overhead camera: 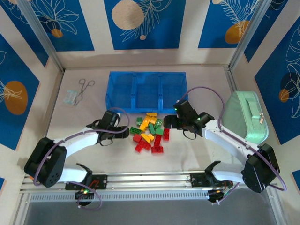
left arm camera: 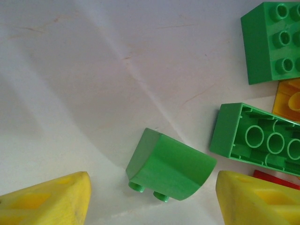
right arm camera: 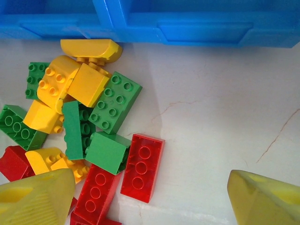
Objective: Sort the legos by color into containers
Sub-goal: Pick up the lego from the center of the table.
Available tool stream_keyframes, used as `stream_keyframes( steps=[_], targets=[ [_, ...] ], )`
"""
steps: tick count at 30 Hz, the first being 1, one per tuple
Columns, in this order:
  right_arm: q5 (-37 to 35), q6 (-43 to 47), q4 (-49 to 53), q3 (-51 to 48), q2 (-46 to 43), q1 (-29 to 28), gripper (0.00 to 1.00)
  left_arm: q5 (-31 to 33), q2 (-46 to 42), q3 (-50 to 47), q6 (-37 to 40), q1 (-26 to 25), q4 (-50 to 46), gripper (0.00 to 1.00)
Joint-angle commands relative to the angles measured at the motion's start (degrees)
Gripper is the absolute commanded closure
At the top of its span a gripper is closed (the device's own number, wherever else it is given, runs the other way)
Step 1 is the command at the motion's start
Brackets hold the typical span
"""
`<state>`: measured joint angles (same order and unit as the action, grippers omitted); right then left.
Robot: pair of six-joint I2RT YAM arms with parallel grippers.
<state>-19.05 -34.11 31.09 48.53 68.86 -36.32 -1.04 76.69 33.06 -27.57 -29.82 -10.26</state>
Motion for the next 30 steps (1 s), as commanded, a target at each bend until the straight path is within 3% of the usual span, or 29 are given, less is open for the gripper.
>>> stream_keyframes(
  steps=[1,15,30],
  targets=[
    [1.1,-1.0,-1.0,-1.9,-2.0,-0.3,0.15,0.9,0.9,1.1,0.2,-0.8,-0.5,0.31],
    [1.4,-1.4,-1.4,-2.0,-1.5,-0.3,0.16,1.4,4.7,2.3,1.0,-1.6,1.5,0.34],
    [0.7,-1.5,-1.3,-2.6,-1.9,-0.3,0.18,2.5,10.2,5.7,2.5,-3.1,0.7,0.52]
  ],
)
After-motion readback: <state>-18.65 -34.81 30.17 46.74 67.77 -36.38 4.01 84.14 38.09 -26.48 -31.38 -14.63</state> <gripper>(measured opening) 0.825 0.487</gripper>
